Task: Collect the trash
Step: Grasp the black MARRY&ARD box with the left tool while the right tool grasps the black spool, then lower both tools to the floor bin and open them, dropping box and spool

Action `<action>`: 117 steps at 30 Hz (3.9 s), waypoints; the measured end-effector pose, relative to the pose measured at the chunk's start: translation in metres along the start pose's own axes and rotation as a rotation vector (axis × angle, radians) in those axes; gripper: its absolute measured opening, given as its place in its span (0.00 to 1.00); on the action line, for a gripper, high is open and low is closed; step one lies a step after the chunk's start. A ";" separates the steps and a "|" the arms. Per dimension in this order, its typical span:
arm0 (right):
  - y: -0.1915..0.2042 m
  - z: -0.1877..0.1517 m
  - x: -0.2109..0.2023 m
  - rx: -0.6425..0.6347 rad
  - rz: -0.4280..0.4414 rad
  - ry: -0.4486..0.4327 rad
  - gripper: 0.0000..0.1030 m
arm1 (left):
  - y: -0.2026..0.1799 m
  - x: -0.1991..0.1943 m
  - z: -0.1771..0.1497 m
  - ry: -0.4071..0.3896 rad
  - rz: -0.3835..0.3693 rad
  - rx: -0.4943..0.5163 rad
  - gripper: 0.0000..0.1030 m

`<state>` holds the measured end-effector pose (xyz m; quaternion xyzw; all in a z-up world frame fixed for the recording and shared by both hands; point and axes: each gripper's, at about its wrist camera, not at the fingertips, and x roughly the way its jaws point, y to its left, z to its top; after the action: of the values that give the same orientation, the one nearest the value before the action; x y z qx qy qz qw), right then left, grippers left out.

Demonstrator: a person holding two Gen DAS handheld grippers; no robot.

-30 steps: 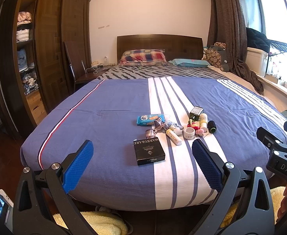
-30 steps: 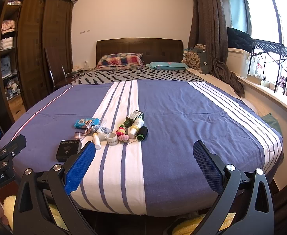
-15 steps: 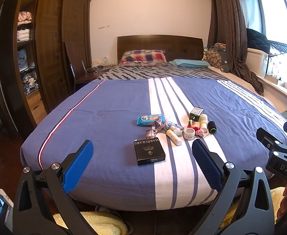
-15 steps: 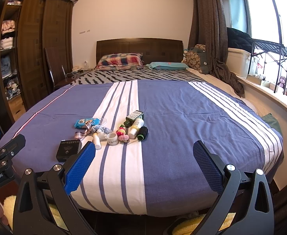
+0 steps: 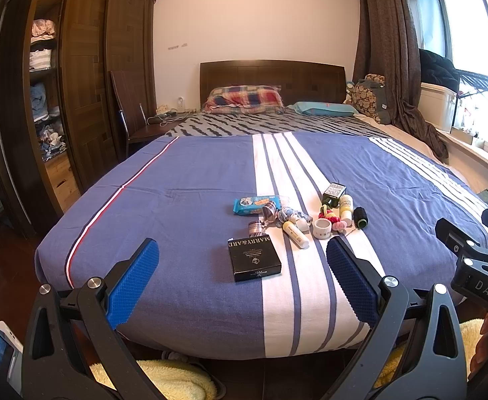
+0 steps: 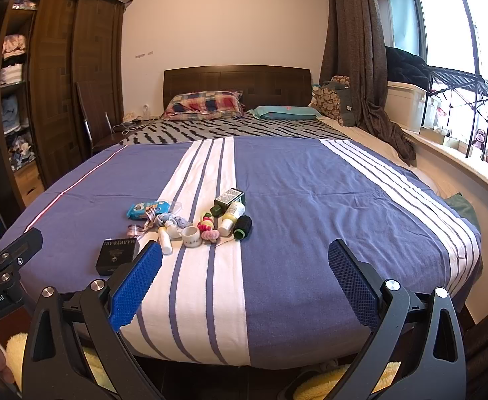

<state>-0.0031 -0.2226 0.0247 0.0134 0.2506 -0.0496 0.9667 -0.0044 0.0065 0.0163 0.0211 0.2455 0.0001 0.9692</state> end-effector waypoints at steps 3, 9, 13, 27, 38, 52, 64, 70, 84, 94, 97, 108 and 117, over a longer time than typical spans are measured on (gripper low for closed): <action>0.000 0.000 0.000 0.000 0.000 0.000 0.97 | 0.000 0.000 0.000 0.000 0.000 -0.001 0.92; 0.001 0.001 0.001 -0.001 -0.002 0.002 0.97 | -0.001 0.000 0.001 0.004 0.002 -0.004 0.92; 0.002 0.000 0.001 0.000 -0.004 0.005 0.97 | -0.001 0.002 0.001 0.012 0.003 -0.003 0.92; -0.004 -0.018 0.051 0.009 -0.016 0.104 0.97 | 0.006 0.050 -0.022 0.111 -0.003 0.001 0.92; -0.014 -0.028 0.110 0.066 -0.009 0.194 0.97 | 0.014 0.114 -0.038 0.214 -0.040 -0.012 0.92; -0.015 -0.012 0.207 0.072 0.011 0.256 0.70 | -0.012 0.195 -0.039 0.330 -0.020 -0.016 0.88; -0.014 -0.013 0.250 0.069 -0.005 0.300 0.53 | -0.008 0.228 -0.046 0.382 0.008 -0.034 0.85; -0.011 -0.009 0.270 0.051 -0.004 0.313 0.41 | -0.002 0.233 -0.044 0.373 -0.005 -0.048 0.76; -0.009 -0.024 0.219 0.000 0.024 0.286 0.26 | 0.001 0.202 -0.053 0.334 -0.076 -0.026 0.68; 0.002 -0.021 0.134 -0.040 0.079 0.203 0.26 | 0.008 0.132 -0.047 0.232 -0.103 -0.038 0.67; 0.004 -0.020 0.107 -0.046 0.079 0.175 0.26 | 0.009 0.112 -0.043 0.207 -0.103 -0.034 0.67; -0.003 -0.047 0.047 -0.066 0.112 0.175 0.26 | -0.001 0.045 -0.059 0.175 -0.172 -0.019 0.67; -0.007 -0.103 0.048 -0.072 0.139 0.305 0.26 | -0.030 0.057 -0.112 0.320 -0.247 0.030 0.67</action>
<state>-0.0114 -0.2283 -0.0888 0.0034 0.3943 0.0289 0.9185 -0.0080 -0.0184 -0.1099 0.0049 0.3969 -0.1192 0.9101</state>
